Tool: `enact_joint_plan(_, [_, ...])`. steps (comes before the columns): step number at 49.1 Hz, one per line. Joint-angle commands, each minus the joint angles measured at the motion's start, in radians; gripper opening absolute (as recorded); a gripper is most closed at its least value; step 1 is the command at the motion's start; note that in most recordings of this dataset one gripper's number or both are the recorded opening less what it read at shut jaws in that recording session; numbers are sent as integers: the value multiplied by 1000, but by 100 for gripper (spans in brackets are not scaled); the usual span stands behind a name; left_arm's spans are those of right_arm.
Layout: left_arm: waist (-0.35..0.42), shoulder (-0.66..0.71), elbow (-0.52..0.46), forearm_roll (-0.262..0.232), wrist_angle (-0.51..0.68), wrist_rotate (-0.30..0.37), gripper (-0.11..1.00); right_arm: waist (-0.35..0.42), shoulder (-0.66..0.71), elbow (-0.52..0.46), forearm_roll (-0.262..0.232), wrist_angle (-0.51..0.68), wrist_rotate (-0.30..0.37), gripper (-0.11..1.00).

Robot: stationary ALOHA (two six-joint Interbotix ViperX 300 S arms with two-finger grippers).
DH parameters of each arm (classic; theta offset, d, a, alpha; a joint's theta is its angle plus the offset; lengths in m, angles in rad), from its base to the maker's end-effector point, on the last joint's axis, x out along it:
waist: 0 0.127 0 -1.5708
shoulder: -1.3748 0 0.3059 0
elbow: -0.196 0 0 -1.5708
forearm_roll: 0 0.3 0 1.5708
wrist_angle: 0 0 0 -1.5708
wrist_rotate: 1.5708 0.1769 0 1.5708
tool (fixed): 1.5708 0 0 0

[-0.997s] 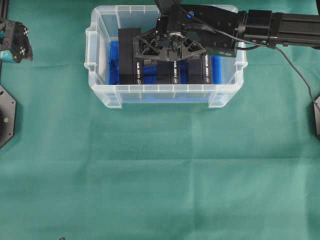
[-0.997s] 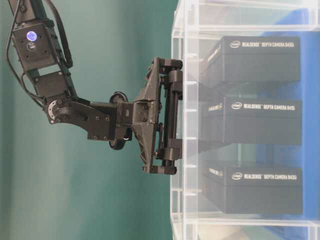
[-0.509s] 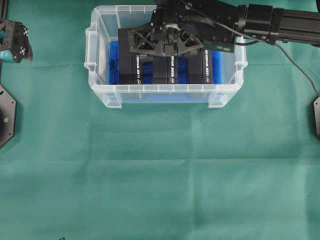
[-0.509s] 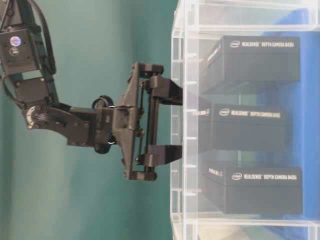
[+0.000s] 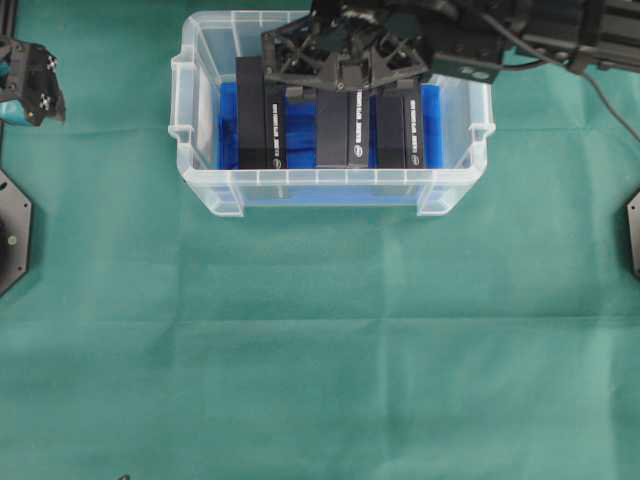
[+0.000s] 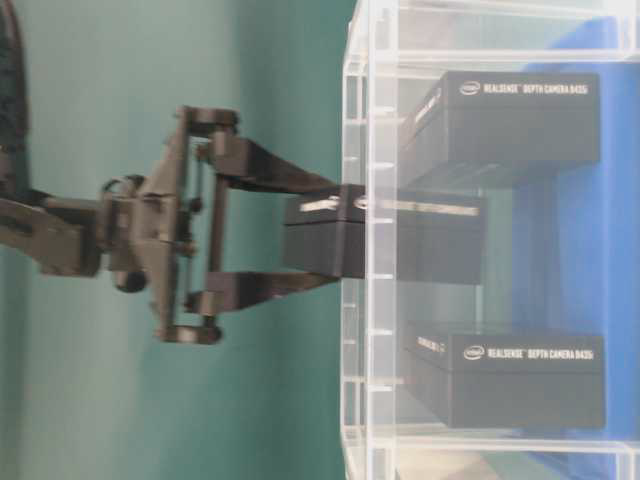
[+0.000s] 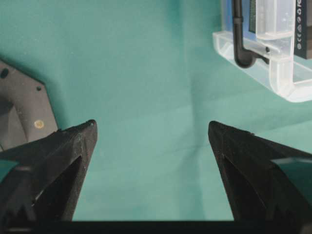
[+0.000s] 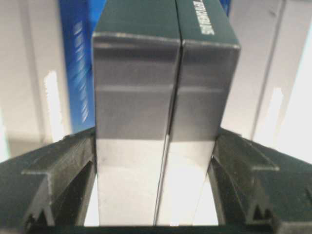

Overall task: Take out the box from the case.
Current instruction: 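Close the right gripper on the middle box and lift it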

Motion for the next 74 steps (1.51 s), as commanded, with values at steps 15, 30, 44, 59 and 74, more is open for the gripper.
enact_joint_plan(15, [3,-3,-11,3,-2,0,94,5,-69,-127,-5,72,-2,68])
enact_joint_plan(30, [3,-3,-11,3,-2,0,94,3,-69,-229,-5,176,-2,68])
enact_joint_plan(44, [3,-3,-11,3,-2,0,94,5,-69,-311,-9,241,0,68])
enact_joint_plan(59, [3,-3,-11,3,-2,0,94,6,-69,-327,-8,265,0,68])
enact_joint_plan(74, [3,-3,-11,3,-2,0,94,6,-69,-328,-9,262,0,68])
